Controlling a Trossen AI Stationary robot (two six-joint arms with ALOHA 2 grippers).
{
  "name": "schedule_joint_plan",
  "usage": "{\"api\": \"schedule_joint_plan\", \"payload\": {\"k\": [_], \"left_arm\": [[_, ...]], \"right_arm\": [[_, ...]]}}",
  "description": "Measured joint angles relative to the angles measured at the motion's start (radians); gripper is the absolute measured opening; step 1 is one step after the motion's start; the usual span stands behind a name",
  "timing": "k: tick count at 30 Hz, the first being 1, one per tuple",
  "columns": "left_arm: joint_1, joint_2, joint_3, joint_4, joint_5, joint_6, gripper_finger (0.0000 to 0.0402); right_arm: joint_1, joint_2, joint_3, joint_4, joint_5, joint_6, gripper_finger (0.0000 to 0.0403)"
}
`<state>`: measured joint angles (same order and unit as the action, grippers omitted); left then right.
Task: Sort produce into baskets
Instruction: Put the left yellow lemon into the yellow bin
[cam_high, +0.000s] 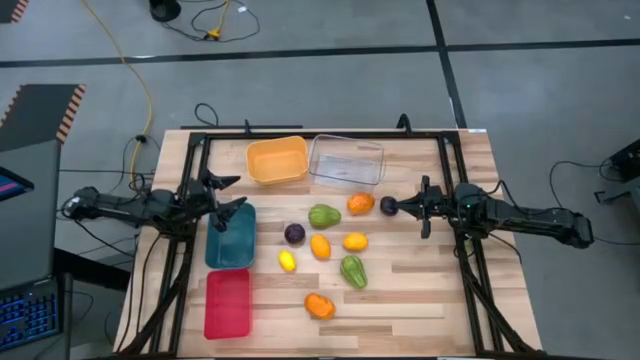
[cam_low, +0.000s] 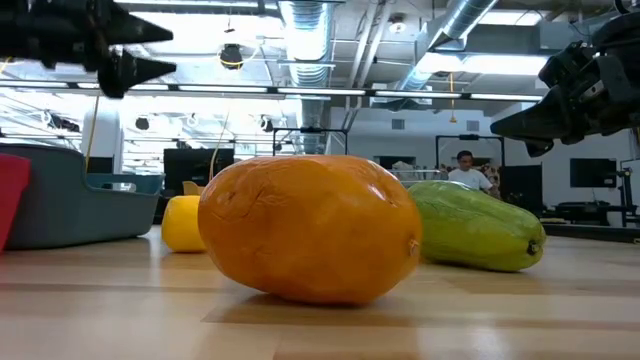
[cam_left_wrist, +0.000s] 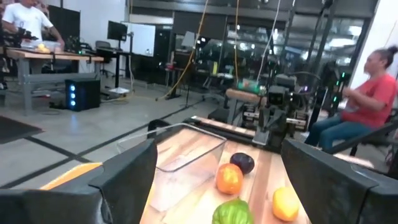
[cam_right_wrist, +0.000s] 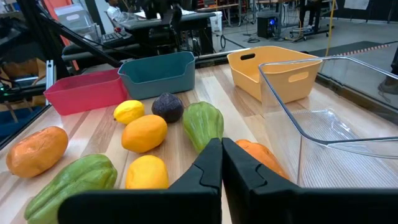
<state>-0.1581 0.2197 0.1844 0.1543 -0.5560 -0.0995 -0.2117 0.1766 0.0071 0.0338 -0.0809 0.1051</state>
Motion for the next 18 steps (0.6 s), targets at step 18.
{"api": "schedule_joint_plan", "payload": {"k": [18], "left_arm": [[-0.057, 0.908, 0.729, -0.529, 0.340, 0.103, 0.0329]], "right_arm": [[0.000, 0.000, 0.000, 0.001, 0.000, 0.000, 0.0033]]}}
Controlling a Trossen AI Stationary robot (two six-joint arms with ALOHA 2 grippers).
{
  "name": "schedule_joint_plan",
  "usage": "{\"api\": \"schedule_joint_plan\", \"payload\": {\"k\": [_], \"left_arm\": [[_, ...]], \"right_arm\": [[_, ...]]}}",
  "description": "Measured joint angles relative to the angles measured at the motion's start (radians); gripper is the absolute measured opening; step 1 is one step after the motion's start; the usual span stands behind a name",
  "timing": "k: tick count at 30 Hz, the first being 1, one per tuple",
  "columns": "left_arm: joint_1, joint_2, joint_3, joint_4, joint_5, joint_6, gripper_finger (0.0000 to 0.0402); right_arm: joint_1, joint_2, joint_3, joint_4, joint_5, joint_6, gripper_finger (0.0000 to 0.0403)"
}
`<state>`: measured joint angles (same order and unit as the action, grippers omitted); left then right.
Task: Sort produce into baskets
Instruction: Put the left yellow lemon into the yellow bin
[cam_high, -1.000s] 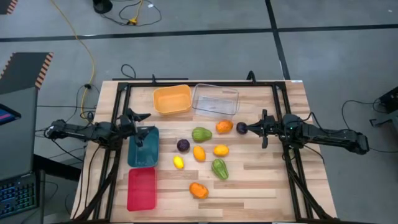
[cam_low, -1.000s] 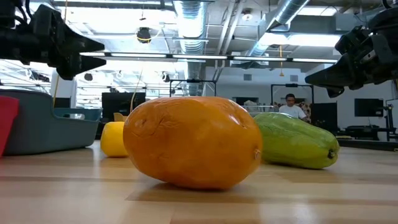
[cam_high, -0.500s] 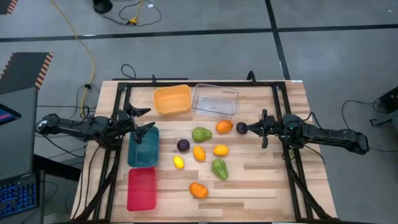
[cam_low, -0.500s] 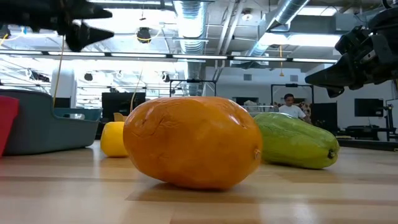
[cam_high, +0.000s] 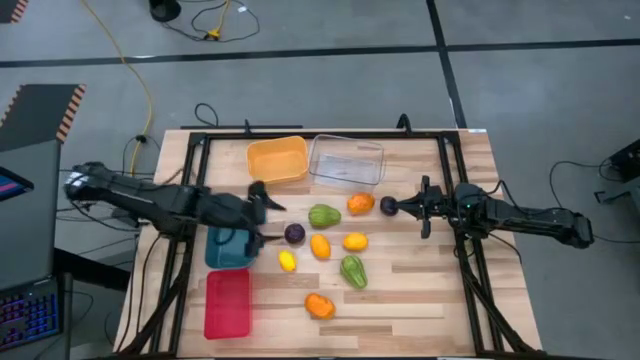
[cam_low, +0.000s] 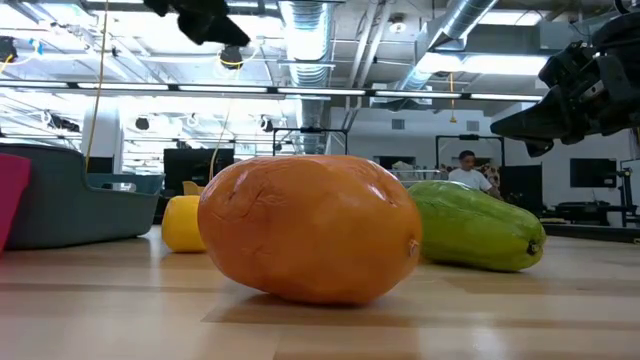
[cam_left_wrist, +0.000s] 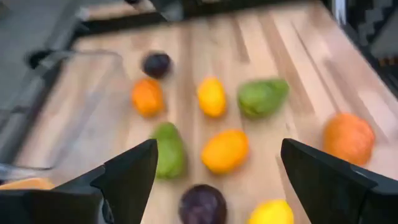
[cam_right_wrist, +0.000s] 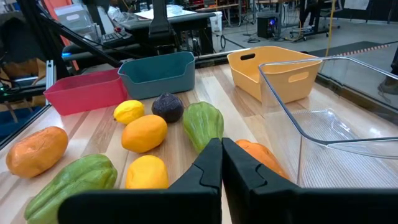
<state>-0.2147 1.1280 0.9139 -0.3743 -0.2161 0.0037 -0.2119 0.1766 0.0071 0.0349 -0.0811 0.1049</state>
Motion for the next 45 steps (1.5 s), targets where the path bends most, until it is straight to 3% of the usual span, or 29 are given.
{"api": "schedule_joint_plan", "payload": {"k": [10, 20, 37, 45], "left_arm": [[-0.080, 0.324, 0.242, -0.197, 0.022, 0.001, 0.0329], [-0.131, 0.499, 0.264, -0.333, 0.055, -0.024, 0.0329], [-0.131, 0.660, 0.261, -0.353, 0.033, 0.015, 0.0307], [-0.130, 0.669, 0.260, -0.350, 0.012, 0.042, 0.0296]], "right_arm": [[0.000, 0.000, 0.000, 0.000, 0.000, 0.000, 0.0033], [0.000, 0.000, 0.000, 0.002, 0.000, 0.000, 0.0033], [0.001, 0.000, 0.000, 0.003, 0.000, 0.000, 0.0035], [0.001, 0.000, 0.000, 0.019, 0.000, 0.000, 0.0068]]}}
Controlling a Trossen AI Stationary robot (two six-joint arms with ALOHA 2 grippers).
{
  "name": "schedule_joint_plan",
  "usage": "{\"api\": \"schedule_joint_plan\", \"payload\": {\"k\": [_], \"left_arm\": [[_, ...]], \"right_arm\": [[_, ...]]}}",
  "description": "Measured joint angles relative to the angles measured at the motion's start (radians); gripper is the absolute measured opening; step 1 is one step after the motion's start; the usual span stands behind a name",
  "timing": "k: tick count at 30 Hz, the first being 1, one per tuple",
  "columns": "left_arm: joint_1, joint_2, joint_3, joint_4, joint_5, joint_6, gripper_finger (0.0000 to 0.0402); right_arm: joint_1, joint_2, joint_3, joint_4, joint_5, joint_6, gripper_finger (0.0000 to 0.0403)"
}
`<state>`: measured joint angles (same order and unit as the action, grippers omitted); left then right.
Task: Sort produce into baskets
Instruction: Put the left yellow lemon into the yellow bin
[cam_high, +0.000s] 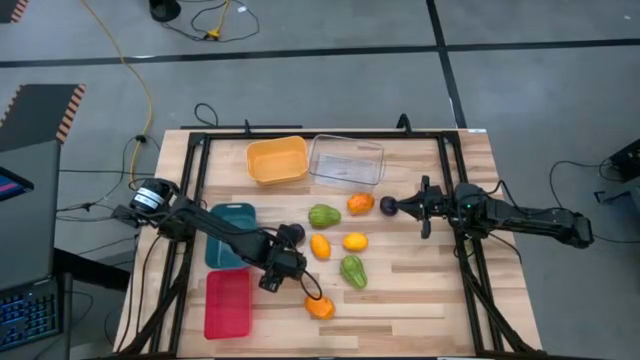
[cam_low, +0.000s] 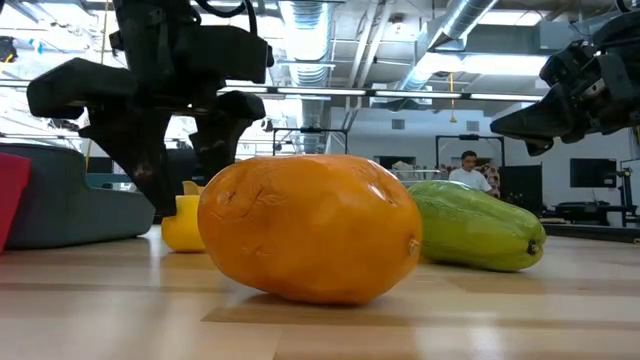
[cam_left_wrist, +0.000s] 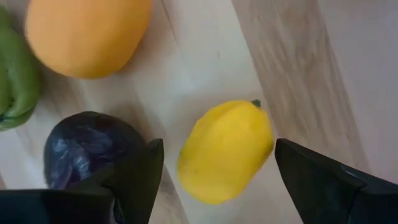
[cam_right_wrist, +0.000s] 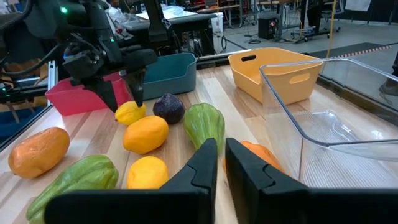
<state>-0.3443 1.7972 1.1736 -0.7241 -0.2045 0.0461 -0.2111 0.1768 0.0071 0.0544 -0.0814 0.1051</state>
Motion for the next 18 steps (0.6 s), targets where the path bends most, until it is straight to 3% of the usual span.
{"api": "schedule_joint_plan", "payload": {"k": [13, 18], "left_arm": [[0.010, 0.083, 0.001, 0.002, 0.014, 0.041, 0.0293], [0.010, 0.084, 0.001, 0.002, 0.014, 0.046, 0.0258]], "right_arm": [[0.000, 0.000, 0.000, 0.008, 0.001, 0.001, 0.0103], [0.000, -0.001, 0.001, 0.010, 0.001, 0.001, 0.0104]]}}
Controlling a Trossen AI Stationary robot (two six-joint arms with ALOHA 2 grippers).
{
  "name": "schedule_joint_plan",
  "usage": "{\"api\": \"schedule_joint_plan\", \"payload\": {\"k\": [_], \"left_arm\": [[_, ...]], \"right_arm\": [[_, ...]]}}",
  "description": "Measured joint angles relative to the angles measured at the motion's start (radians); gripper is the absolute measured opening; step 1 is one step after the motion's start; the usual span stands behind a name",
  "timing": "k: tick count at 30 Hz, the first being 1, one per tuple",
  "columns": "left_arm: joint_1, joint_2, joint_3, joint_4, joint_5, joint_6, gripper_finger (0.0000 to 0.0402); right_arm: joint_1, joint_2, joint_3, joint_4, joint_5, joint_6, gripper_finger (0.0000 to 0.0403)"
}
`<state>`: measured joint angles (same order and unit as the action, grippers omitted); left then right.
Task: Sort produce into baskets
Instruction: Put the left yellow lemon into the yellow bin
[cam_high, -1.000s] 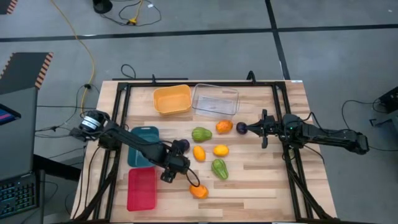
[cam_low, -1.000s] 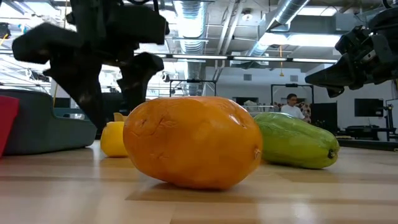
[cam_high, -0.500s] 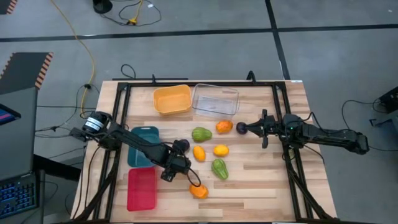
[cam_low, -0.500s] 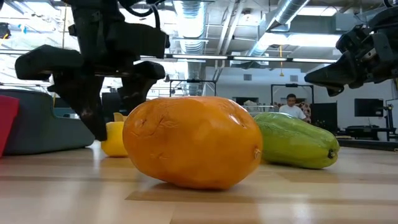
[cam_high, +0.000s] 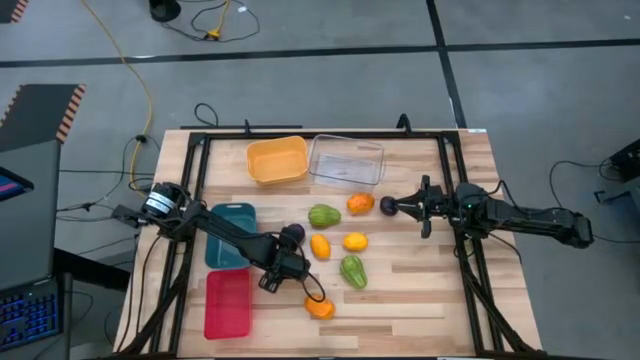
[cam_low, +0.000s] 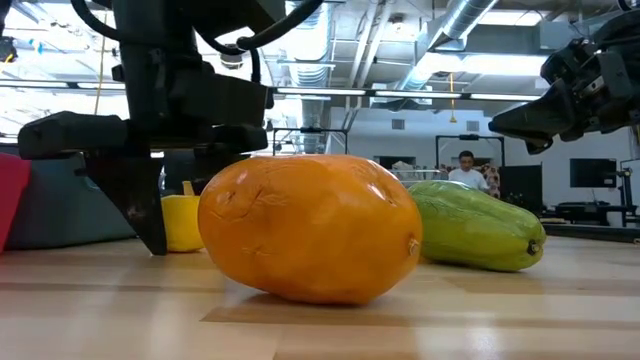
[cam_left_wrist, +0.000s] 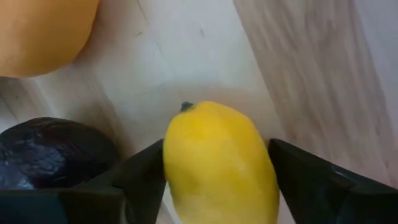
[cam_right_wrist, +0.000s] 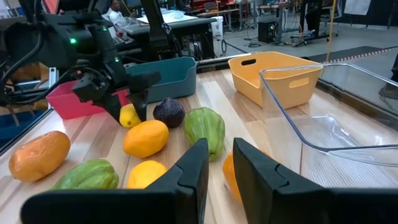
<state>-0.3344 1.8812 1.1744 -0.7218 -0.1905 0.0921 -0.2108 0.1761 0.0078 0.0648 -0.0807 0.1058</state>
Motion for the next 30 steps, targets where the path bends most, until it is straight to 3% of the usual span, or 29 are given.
{"api": "schedule_joint_plan", "payload": {"k": [8, 19, 30], "left_arm": [[0.000, -0.003, 0.013, -0.011, 0.005, -0.031, 0.0184], [0.037, -0.003, 0.215, -0.183, -0.001, -0.006, 0.0198], [0.289, -0.008, 0.429, -0.457, -0.111, 0.109, 0.0196]], "right_arm": [[0.000, 0.000, 0.019, 0.003, 0.000, 0.000, 0.0104], [0.001, 0.000, 0.021, 0.002, 0.000, 0.037, 0.0104], [0.002, 0.000, 0.023, 0.001, -0.053, 0.121, 0.0104]]}}
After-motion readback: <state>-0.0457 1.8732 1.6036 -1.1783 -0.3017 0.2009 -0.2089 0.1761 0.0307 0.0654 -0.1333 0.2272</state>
